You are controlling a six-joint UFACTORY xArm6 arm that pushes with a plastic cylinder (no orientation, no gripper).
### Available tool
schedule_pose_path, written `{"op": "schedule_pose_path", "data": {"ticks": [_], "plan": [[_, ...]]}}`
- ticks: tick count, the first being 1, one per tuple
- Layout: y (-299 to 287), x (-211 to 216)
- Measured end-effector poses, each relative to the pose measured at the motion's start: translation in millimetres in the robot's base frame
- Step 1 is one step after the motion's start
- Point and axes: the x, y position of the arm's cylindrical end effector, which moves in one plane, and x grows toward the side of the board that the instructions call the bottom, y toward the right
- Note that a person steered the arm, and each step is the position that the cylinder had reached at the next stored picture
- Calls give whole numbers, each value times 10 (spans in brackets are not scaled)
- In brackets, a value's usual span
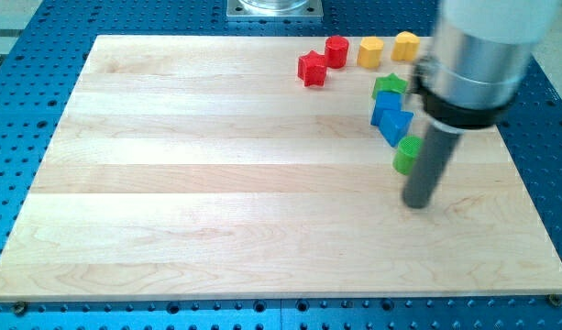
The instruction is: Place your arm to the left side of the green circle
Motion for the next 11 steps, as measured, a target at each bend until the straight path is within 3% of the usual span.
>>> {"op": "schedule_pose_path", "data": {"ticks": [1, 2, 4, 5, 6, 7, 9, 11], "plan": [[-69, -286], [-98, -295], [165, 57], [-916, 135], [-945, 139], [-1149, -264], [-1150, -382], [-1571, -746]]}}
